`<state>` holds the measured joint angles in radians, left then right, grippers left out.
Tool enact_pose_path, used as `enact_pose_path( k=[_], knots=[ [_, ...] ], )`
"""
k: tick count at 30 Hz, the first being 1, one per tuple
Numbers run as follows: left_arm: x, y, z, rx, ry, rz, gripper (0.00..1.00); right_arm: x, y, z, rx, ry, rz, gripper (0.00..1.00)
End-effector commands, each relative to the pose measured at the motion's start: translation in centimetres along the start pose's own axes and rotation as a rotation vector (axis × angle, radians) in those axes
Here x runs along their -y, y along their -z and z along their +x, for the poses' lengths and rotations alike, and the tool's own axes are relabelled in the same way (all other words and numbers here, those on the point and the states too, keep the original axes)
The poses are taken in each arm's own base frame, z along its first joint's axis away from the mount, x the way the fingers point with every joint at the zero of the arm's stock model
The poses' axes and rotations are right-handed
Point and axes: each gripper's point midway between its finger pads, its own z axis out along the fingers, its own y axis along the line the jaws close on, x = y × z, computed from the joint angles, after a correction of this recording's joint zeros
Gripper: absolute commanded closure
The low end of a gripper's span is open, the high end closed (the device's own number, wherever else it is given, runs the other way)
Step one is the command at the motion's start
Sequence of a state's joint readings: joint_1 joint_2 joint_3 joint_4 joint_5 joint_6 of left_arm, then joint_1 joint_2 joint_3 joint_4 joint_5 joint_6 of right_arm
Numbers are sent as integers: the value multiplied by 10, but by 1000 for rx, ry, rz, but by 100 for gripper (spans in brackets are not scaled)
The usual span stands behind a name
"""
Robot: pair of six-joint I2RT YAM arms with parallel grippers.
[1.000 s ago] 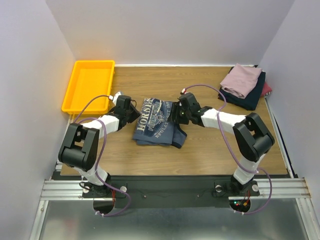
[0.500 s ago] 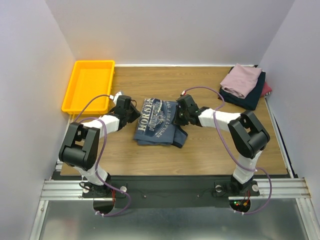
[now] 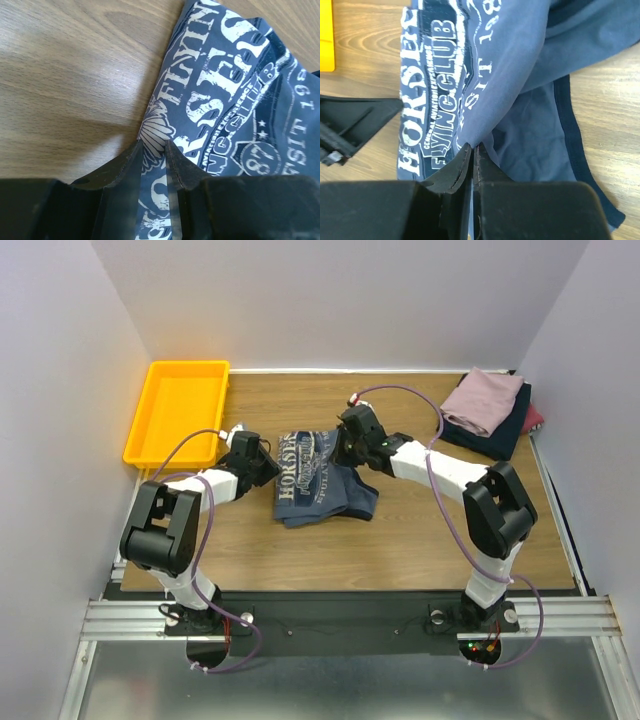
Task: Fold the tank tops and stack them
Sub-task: Fold the tank top
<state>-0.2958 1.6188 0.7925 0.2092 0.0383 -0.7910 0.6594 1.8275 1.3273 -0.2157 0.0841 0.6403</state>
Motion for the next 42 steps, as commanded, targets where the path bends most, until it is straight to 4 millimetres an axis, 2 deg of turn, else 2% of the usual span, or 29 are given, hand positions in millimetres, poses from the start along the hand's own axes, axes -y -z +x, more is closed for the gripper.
enact_pose_path(
  k=[1, 11, 15, 24, 28, 33, 38, 42],
  knots=[
    [7, -1, -5, 7, -19, 36, 64, -16, 16, -27, 78, 42, 8, 94],
    [13, -2, -9, 9, -7, 48, 64, -24, 48, -68, 174, 110, 35, 94],
    [16, -1, -10, 11, -5, 56, 64, -28, 59, -76, 192, 117, 27, 95],
    [37, 9, -19, 28, -1, 137, 64, -39, 75, -88, 208, 139, 6, 95],
    [43, 8, -15, 9, 13, 169, 64, -51, 77, -90, 207, 153, -5, 95],
    [52, 10, -16, -3, 14, 205, 64, -46, 69, -85, 194, 155, 21, 95],
    [54, 11, -15, -10, 17, 215, 64, -37, 75, -92, 229, 170, 71, 96],
    [57, 12, -11, -30, 31, 238, 64, -48, 80, -97, 219, 188, 33, 95]
  ],
)
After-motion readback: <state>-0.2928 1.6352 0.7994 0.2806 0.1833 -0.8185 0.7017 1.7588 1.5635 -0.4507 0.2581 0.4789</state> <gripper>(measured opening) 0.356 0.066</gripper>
